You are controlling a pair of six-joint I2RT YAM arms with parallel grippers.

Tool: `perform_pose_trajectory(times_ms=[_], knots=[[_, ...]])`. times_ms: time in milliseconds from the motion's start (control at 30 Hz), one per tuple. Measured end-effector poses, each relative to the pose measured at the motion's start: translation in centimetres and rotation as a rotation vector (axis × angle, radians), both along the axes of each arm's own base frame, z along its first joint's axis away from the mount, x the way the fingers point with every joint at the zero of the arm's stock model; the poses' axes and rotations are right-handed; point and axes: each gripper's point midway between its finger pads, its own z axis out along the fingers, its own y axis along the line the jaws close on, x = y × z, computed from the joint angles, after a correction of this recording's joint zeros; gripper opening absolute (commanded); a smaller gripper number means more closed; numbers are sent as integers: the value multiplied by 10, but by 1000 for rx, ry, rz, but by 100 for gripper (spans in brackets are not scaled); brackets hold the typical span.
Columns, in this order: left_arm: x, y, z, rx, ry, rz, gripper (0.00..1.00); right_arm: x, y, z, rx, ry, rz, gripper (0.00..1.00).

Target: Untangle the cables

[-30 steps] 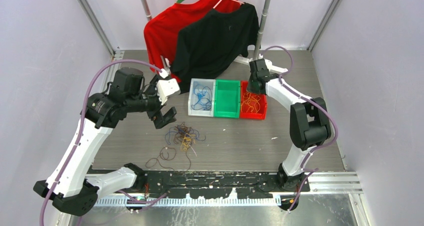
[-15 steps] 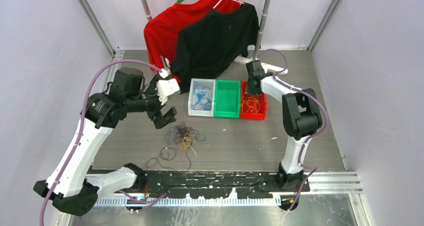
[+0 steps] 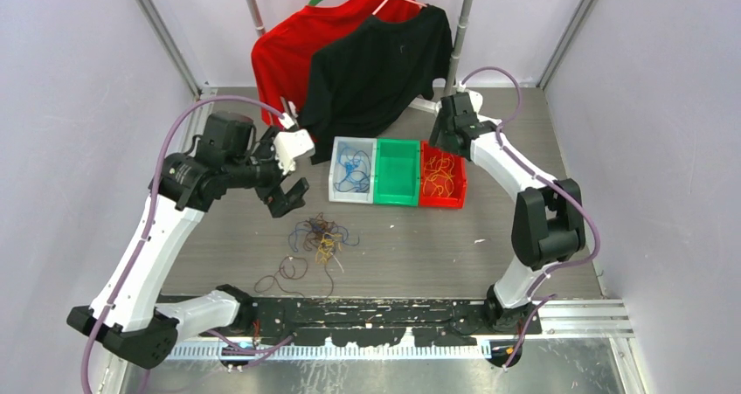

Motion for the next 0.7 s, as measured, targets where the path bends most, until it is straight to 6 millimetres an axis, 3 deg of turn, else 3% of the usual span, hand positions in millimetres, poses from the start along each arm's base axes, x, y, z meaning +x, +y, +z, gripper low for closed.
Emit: perform_pose_trajectory(times_ms=[167,267,333,433,500,567,700], knots=[[11,14,-4,3,12,59,99,-12,-6,17,-27,-33,-12,67],[17,25,-12,0,33,91,100,-28,6,36,-43,-78,30,67],[21,34,-19,1,53,118,100,-43,35,54,-40,-130,111,66],[28,46,-33,7,92,148,99,-77,107,73,4,-201,312,62],[30,52,-46,12,122,151,97,-110,161,73,47,-214,469,61],[28,55,-59,25,154,139,96,-146,205,60,78,-192,618,59],[14,56,-92,48,232,94,92,-194,252,19,107,-91,802,54]])
